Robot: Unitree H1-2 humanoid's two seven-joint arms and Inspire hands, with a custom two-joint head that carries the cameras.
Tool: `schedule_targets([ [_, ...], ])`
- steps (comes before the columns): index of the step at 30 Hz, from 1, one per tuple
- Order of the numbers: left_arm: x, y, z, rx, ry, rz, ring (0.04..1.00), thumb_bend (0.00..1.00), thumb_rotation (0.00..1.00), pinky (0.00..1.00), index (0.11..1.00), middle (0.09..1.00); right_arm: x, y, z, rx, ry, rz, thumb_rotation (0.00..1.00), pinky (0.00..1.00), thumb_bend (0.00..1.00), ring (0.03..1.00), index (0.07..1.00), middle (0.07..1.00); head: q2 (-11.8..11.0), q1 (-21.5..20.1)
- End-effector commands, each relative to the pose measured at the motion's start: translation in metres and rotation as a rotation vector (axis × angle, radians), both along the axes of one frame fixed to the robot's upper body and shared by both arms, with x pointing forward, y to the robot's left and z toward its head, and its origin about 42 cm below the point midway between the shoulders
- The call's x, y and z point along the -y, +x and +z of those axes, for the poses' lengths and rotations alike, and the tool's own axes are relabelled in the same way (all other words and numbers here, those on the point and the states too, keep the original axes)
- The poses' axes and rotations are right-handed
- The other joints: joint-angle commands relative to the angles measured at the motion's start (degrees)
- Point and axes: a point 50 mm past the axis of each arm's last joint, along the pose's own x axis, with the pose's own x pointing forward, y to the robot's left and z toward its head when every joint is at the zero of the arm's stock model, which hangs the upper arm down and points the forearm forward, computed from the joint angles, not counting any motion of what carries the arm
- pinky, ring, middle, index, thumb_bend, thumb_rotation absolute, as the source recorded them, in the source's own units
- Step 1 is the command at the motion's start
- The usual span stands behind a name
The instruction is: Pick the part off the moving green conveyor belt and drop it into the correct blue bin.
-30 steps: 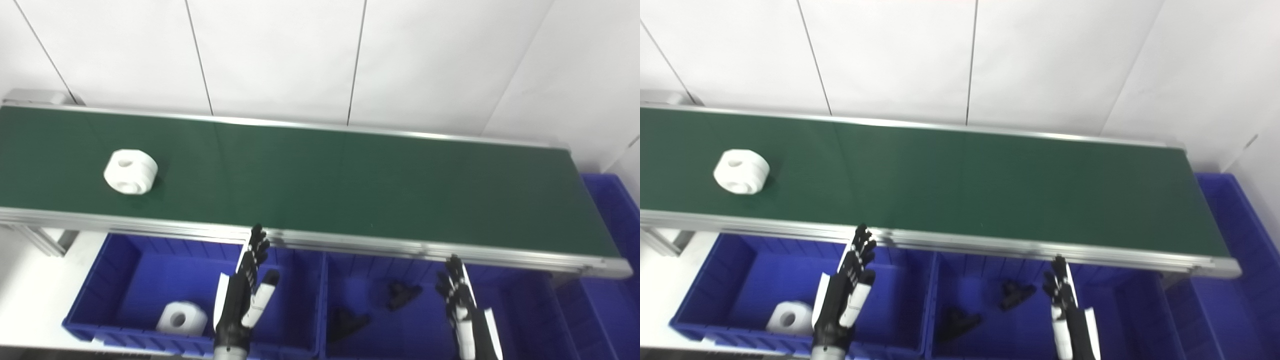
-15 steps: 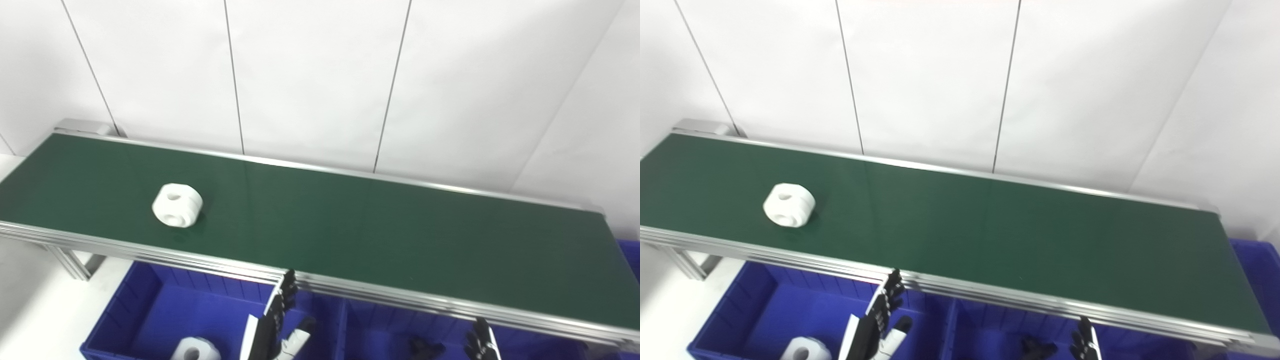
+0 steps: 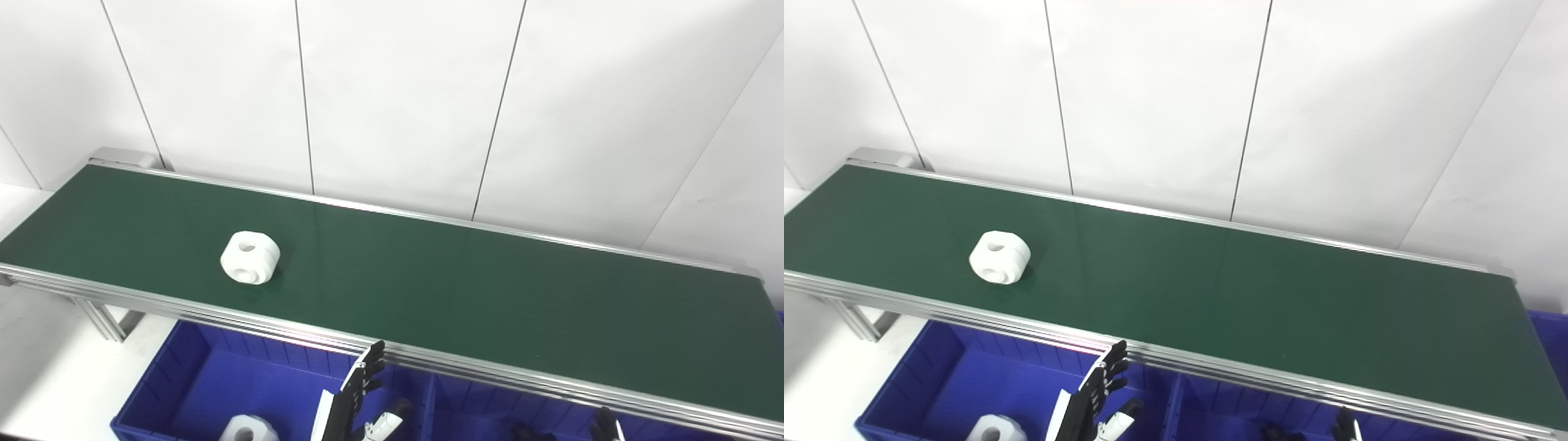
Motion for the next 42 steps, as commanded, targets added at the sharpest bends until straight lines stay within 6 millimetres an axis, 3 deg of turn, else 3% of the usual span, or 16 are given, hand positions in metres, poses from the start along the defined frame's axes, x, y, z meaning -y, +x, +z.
schedule_targets([
  [1, 0.002, 0.005, 0.019, 0.102, -0.014, 0.014, 0.846, 0.78, 0.66, 0.78, 0.879, 0.879, -0.002, 0.008, 0.011, 0.089, 0.014, 0.009, 1.00, 1.00, 0.88, 1.000, 1.000, 1.000, 0.09, -0.19],
  [4, -0.001, 0.006, 0.043, 0.202, 0.029, -0.014, 0.799, 0.84, 0.59, 0.70, 0.848, 0.825, -0.004, 0.008, 0.010, 0.086, 0.009, 0.013, 1.00, 1.00, 0.88, 1.000, 1.000, 1.000, 0.15, -0.47],
  [9, -0.019, 0.020, 0.105, 0.456, 0.204, -0.069, 0.710, 0.93, 0.44, 0.63, 0.776, 0.717, -0.006, 0.010, 0.011, 0.091, 0.001, 0.022, 1.00, 1.00, 0.87, 1.000, 1.000, 1.000, 0.43, -0.28],
  [15, -0.062, 0.052, 0.165, 0.537, 0.642, -0.147, 0.713, 0.95, 0.48, 0.61, 0.734, 0.739, -0.009, 0.013, 0.011, 0.094, -0.003, 0.028, 1.00, 1.00, 0.86, 0.995, 1.000, 1.000, 0.53, -0.34],
  [20, -0.093, 0.099, 0.202, 0.543, 0.943, -0.208, 0.742, 0.95, 0.38, 0.68, 0.766, 0.774, -0.010, 0.014, 0.011, 0.096, 0.003, 0.031, 1.00, 1.00, 0.85, 0.990, 1.000, 1.000, 0.51, -0.52],
  [26, -0.123, 0.150, 0.219, 0.502, 1.160, -0.252, 0.723, 1.00, 0.33, 0.65, 0.746, 0.751, -0.010, 0.014, 0.013, 0.102, 0.000, 0.036, 1.00, 1.00, 0.84, 0.985, 1.000, 1.000, 0.96, -0.96],
  [30, -0.141, 0.182, 0.222, 0.431, 1.236, -0.274, 0.732, 1.00, 0.34, 0.66, 0.756, 0.763, -0.011, 0.013, 0.014, 0.104, 0.002, 0.041, 1.00, 1.00, 0.84, 0.981, 1.000, 1.000, 1.16, -1.10],
  [35, -0.160, 0.220, 0.219, 0.325, 1.341, -0.295, 0.720, 1.00, 0.31, 0.65, 0.743, 0.746, -0.012, 0.013, 0.014, 0.107, 0.001, 0.047, 1.00, 0.99, 0.84, 0.983, 1.000, 1.000, 1.41, -1.49],
  [42, -0.177, 0.250, 0.201, 0.177, 1.377, -0.347, 0.747, 1.00, 0.28, 0.67, 0.746, 0.762, -0.013, 0.013, 0.016, 0.111, -0.001, 0.058, 1.00, 1.00, 0.83, 0.977, 1.000, 1.000, 1.63, -1.72],
])
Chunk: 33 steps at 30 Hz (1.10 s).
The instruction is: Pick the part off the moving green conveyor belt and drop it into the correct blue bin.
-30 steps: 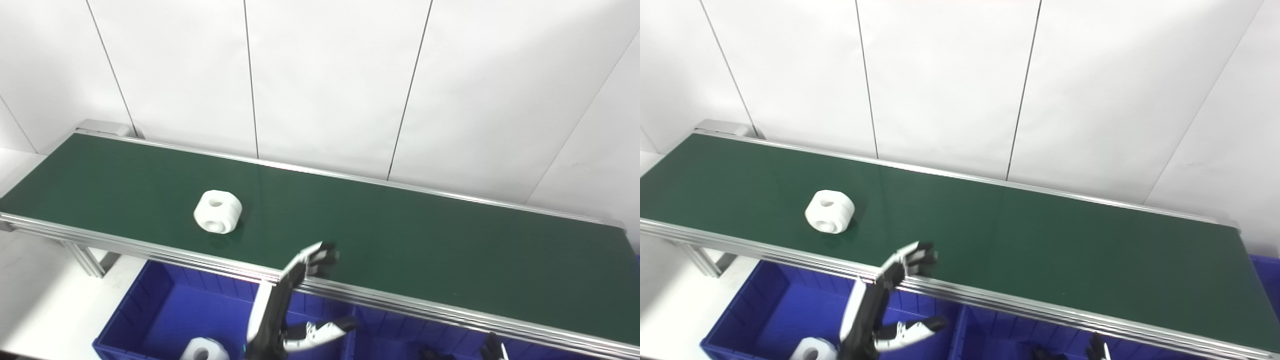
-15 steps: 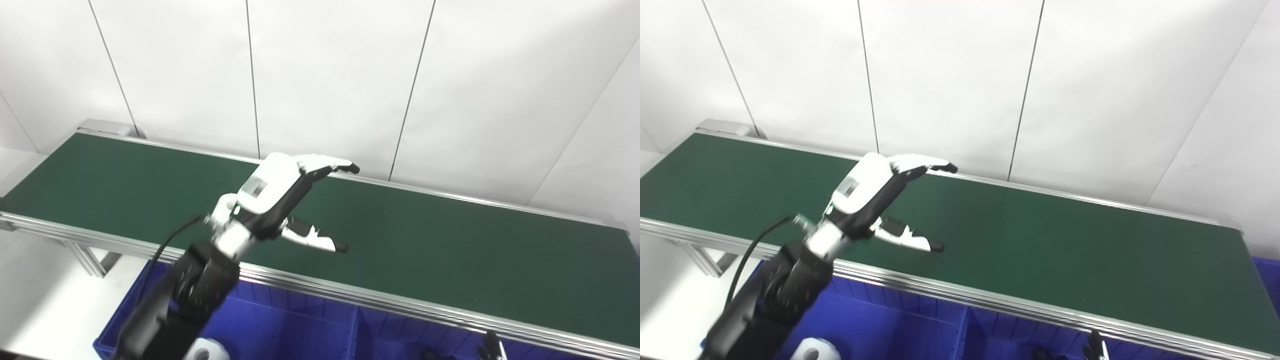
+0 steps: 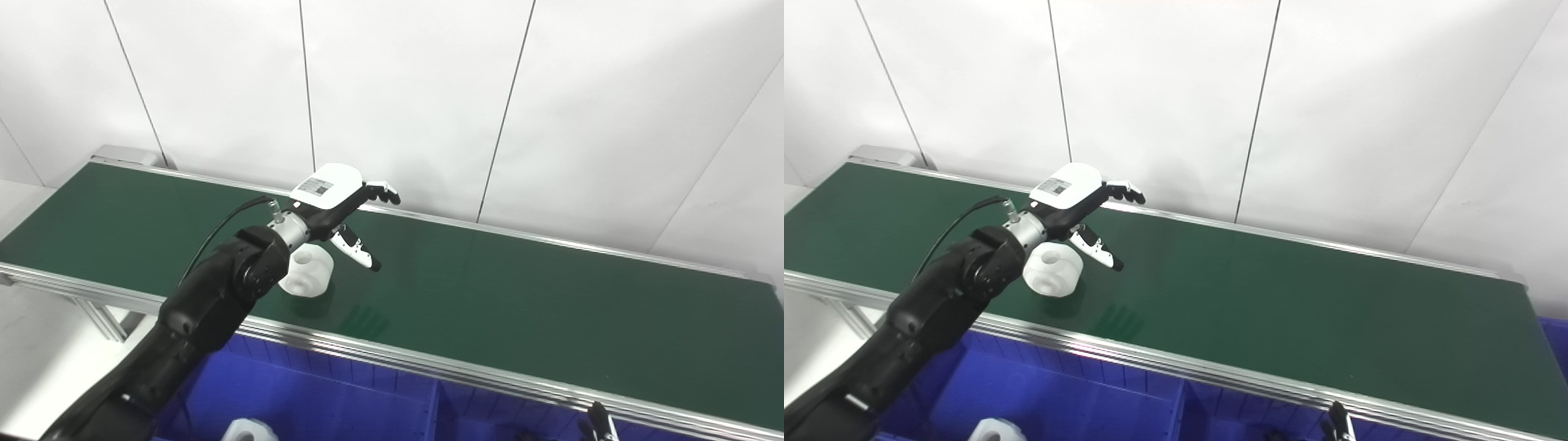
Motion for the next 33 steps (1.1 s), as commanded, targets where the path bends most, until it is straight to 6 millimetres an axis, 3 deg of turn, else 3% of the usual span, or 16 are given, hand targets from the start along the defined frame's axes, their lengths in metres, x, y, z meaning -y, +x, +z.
schedule_targets([
  [1, -0.008, 0.014, 0.023, 0.048, 0.026, -0.006, 0.749, 1.00, 0.28, 0.67, 0.747, 0.762, -0.003, 0.006, 0.015, 0.102, 0.007, 0.018, 1.00, 1.00, 0.83, 0.976, 1.000, 1.000, 0.12, -0.02],
  [13, -0.023, 0.027, -0.002, -0.139, 0.118, 0.019, 0.782, 1.00, 0.35, 0.72, 0.770, 0.789, -0.006, 0.003, 0.018, 0.110, 0.002, 0.022, 1.00, 0.98, 0.84, 0.964, 1.000, 0.994, 1.01, -0.78],
  [18, -0.025, 0.025, -0.005, -0.220, 0.155, 0.036, 0.811, 1.00, 0.37, 0.75, 0.789, 0.813, -0.007, 0.002, 0.018, 0.109, -0.002, 0.027, 1.00, 0.99, 0.84, 0.961, 1.000, 0.995, 1.42, -0.98],
  [22, -0.024, 0.025, -0.005, -0.254, 0.201, 0.031, 0.803, 1.00, 0.43, 0.72, 0.791, 0.809, -0.007, 0.001, 0.019, 0.112, -0.008, 0.030, 1.00, 0.98, 0.84, 0.957, 1.000, 0.991, 1.60, -1.06],
  [33, -0.018, 0.025, -0.003, -0.262, 0.305, 0.008, 0.799, 1.00, 0.40, 0.72, 0.794, 0.806, -0.009, 0.000, 0.021, 0.118, -0.025, 0.030, 1.00, 0.95, 0.86, 0.948, 1.000, 0.980, 2.15, -1.34],
])
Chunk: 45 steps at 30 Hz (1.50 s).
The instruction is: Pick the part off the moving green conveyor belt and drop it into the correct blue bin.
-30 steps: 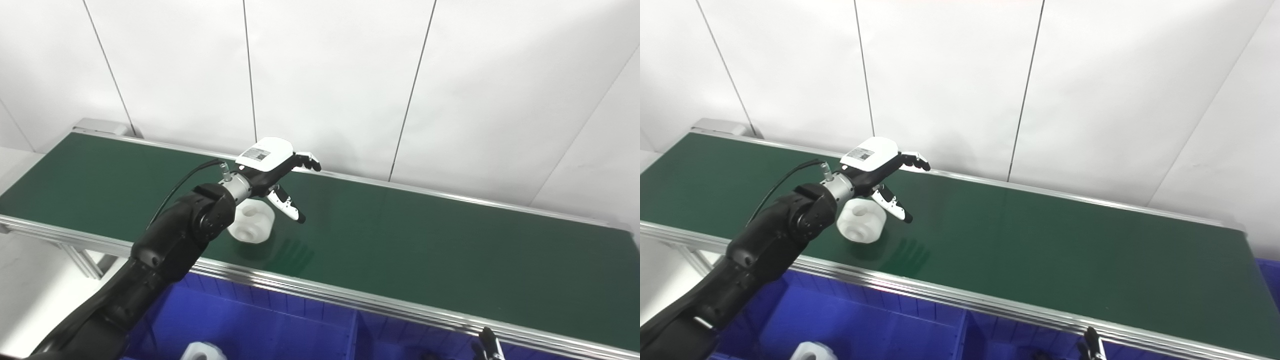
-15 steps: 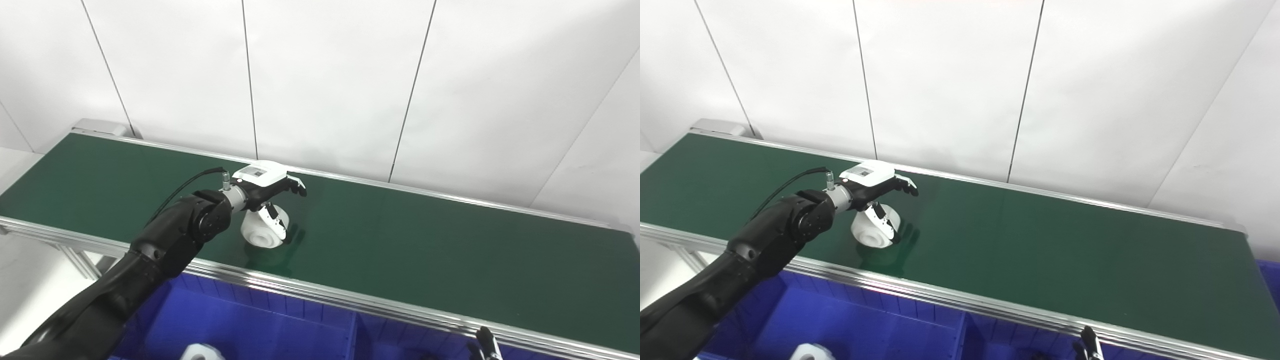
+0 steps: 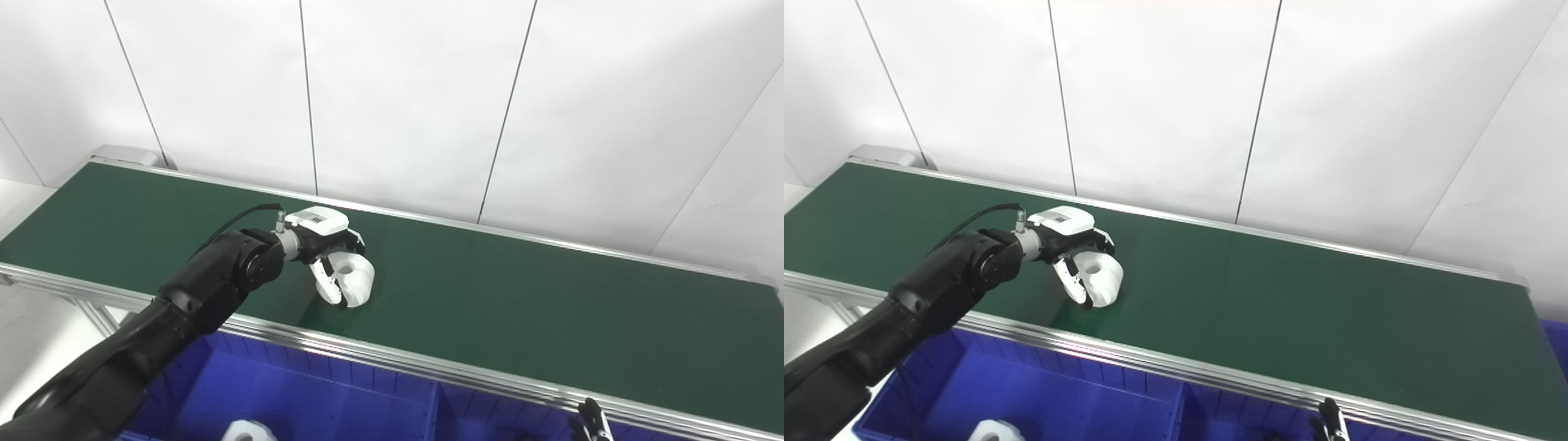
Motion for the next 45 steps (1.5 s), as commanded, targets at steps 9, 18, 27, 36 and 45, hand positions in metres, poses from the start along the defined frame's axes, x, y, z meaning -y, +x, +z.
schedule_targets([
  [9, 0.014, -0.009, -0.035, 0.339, -0.249, 0.016, 0.456, 0.54, 0.01, 0.47, 0.503, 0.485, -0.007, 0.000, 0.016, 0.095, -0.005, -0.001, 1.00, 0.93, 0.89, 0.936, 1.000, 0.971, 0.52, -0.64],
  [18, 0.054, -0.030, -0.081, 0.340, -0.647, 0.210, 0.431, 0.52, 0.00, 0.35, 0.489, 0.485, -0.011, -0.001, 0.021, 0.105, -0.005, 0.012, 1.00, 0.93, 0.87, 0.936, 1.000, 0.974, 1.03, -1.14],
  [27, 0.054, -0.040, -0.078, 0.362, -0.658, 0.162, 0.444, 0.52, 0.00, 0.37, 0.479, 0.496, -0.015, 0.000, 0.023, 0.111, 0.000, 0.011, 0.99, 0.93, 0.86, 0.940, 1.000, 0.971, 1.19, -1.25],
  [36, 0.031, -0.055, -0.021, 0.419, -0.661, 0.003, 0.445, 0.52, 0.00, 0.39, 0.487, 0.483, -0.016, 0.001, 0.026, 0.108, 0.004, 0.023, 0.98, 0.94, 0.87, 0.947, 1.000, 0.978, 3.41, -1.49],
  [45, 0.017, -0.128, 0.016, 0.458, -0.368, -0.263, 0.372, 0.52, 0.00, 0.39, 0.519, 0.426, -0.012, 0.003, 0.034, 0.111, 0.009, 0.020, 0.95, 0.93, 0.85, 0.940, 1.000, 0.971, 7.07, -0.59],
])
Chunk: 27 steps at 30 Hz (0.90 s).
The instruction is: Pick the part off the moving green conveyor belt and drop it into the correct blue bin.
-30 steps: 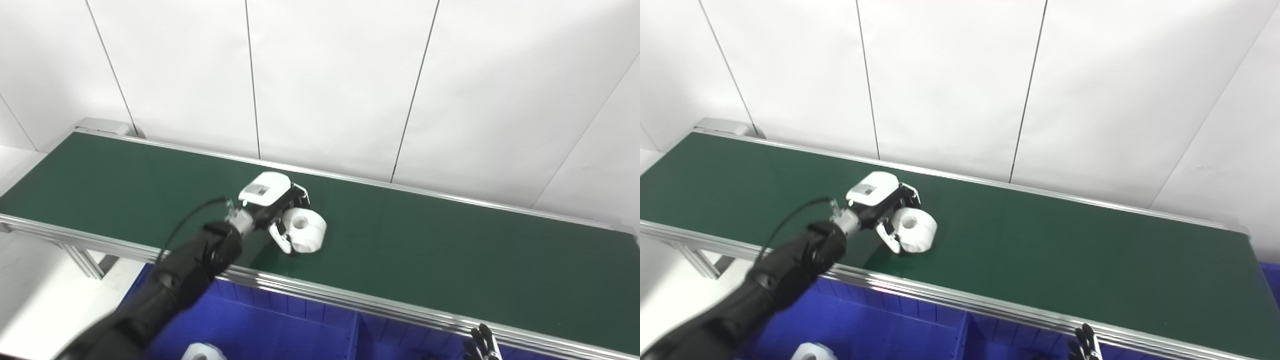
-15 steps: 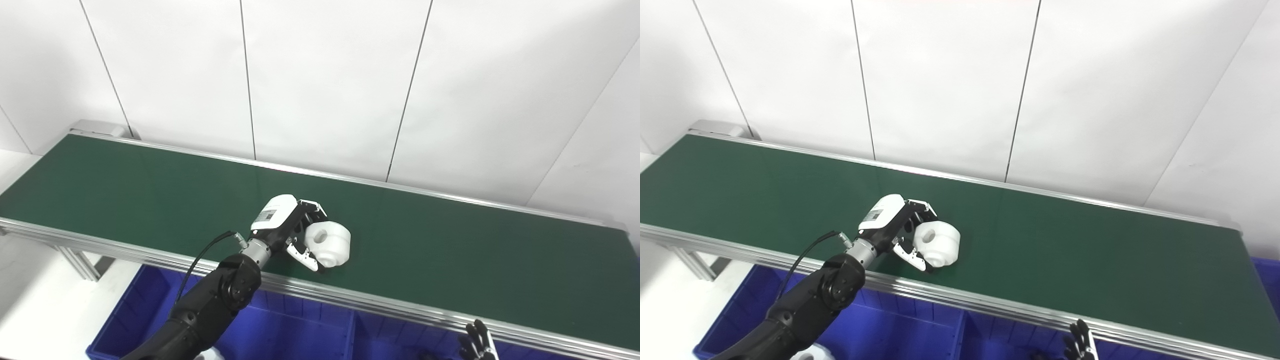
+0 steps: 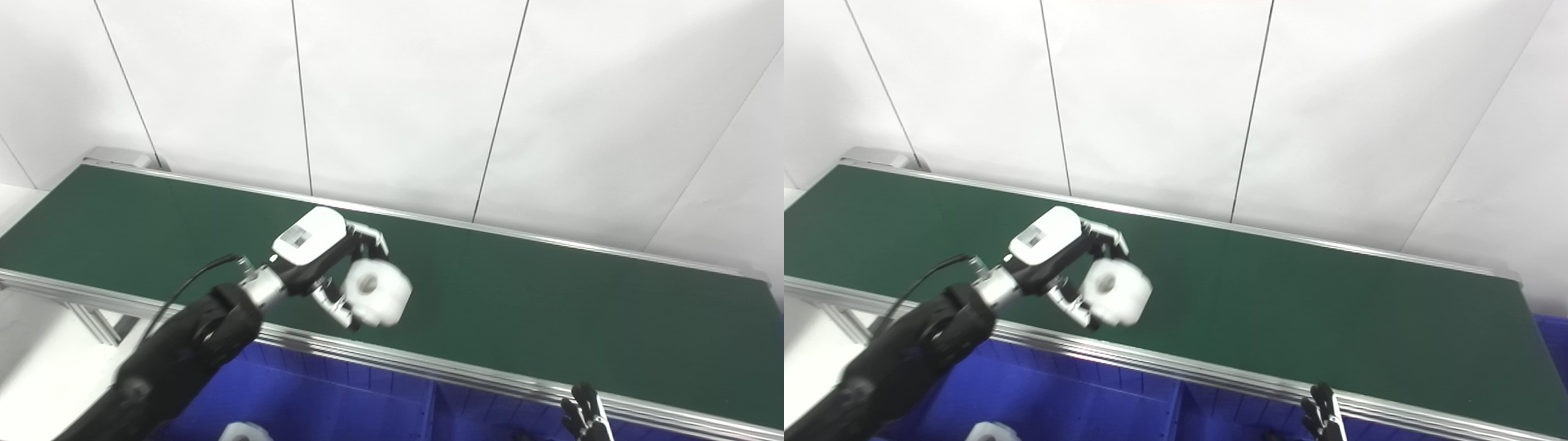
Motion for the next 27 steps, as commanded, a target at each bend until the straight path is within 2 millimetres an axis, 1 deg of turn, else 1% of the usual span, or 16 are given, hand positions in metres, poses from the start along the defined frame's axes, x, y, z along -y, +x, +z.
schedule_targets([
  [1, -0.009, -0.021, 0.005, 0.019, 0.088, -0.041, 0.369, 0.52, 0.00, 0.38, 0.522, 0.427, 0.001, 0.005, 0.013, 0.047, 0.018, 0.011, 0.94, 0.92, 0.85, 0.939, 1.000, 0.969, 0.95, 0.42],
  [4, -0.016, -0.046, -0.006, -0.006, 0.182, -0.060, 0.402, 0.52, 0.00, 0.41, 0.514, 0.453, 0.004, 0.008, 0.017, 0.051, 0.023, 0.014, 0.93, 0.92, 0.84, 0.935, 1.000, 0.964, 2.27, 1.03],
  [6, -0.017, -0.056, -0.013, -0.029, 0.208, -0.064, 0.423, 0.52, 0.00, 0.45, 0.510, 0.459, 0.007, 0.009, 0.020, 0.052, 0.024, 0.017, 0.91, 0.92, 0.83, 0.934, 1.000, 0.963, 3.72, 1.52],
  [7, -0.017, -0.058, -0.015, -0.035, 0.214, -0.066, 0.424, 0.52, 0.00, 0.45, 0.511, 0.458, 0.008, 0.010, 0.021, 0.053, 0.024, 0.018, 0.91, 0.92, 0.83, 0.934, 1.000, 0.964, 3.72, 1.52],
  [8, -0.016, -0.062, -0.022, -0.045, 0.232, -0.068, 0.407, 0.52, 0.00, 0.43, 0.512, 0.447, 0.008, 0.011, 0.023, 0.052, 0.022, 0.018, 0.91, 0.92, 0.83, 0.932, 1.000, 0.962, 4.71, 1.83],
  [9, -0.016, -0.064, -0.027, -0.050, 0.244, -0.068, 0.397, 0.52, 0.00, 0.42, 0.513, 0.440, 0.009, 0.012, 0.024, 0.052, 0.021, 0.018, 0.91, 0.91, 0.84, 0.930, 1.000, 0.960, 4.71, 1.83],
  [10, -0.015, -0.066, -0.032, -0.063, 0.272, -0.068, 0.387, 0.52, 0.00, 0.40, 0.514, 0.434, 0.009, 0.013, 0.026, 0.051, 0.019, 0.017, 0.90, 0.91, 0.84, 0.929, 1.000, 0.959, 5.36, 2.24],
  [11, -0.014, -0.066, -0.036, -0.068, 0.302, -0.070, 0.389, 0.52, 0.00, 0.40, 0.514, 0.434, 0.010, 0.015, 0.027, 0.052, 0.017, 0.017, 0.90, 0.91, 0.84, 0.926, 0.999, 0.957, 5.70, 2.53],
  [15, -0.012, -0.065, -0.049, -0.090, 0.398, -0.068, 0.451, 0.52, 0.00, 0.46, 0.482, 0.485, 0.009, 0.018, 0.033, 0.058, 0.016, 0.021, 0.91, 0.91, 0.85, 0.922, 0.998, 0.953, 6.55, 3.13],
  [16, -0.013, -0.064, -0.052, -0.093, 0.414, -0.068, 0.432, 0.53, 0.00, 0.44, 0.492, 0.471, 0.009, 0.019, 0.033, 0.059, 0.016, 0.021, 0.92, 0.91, 0.85, 0.920, 0.999, 0.956, 6.59, 3.11],
  [20, -0.012, -0.058, -0.058, -0.055, 0.447, -0.038, 0.405, 0.52, 0.00, 0.43, 0.512, 0.433, 0.007, 0.019, 0.036, 0.064, 0.015, 0.021, 0.93, 0.91, 0.85, 0.920, 0.999, 0.956, 6.60, 2.59],
  [22, -0.012, -0.056, -0.059, -0.031, 0.444, -0.010, 0.398, 0.52, 0.00, 0.44, 0.517, 0.428, 0.006, 0.019, 0.036, 0.064, 0.015, 0.020, 0.92, 0.90, 0.85, 0.919, 0.997, 0.952, 6.48, 2.27],
  [27, -0.016, -0.051, -0.061, -0.002, 0.410, 0.022, 0.388, 0.52, 0.00, 0.42, 0.519, 0.424, 0.004, 0.019, 0.037, 0.067, 0.011, 0.014, 0.92, 0.89, 0.85, 0.913, 0.992, 0.946, 6.37, 1.79],
])
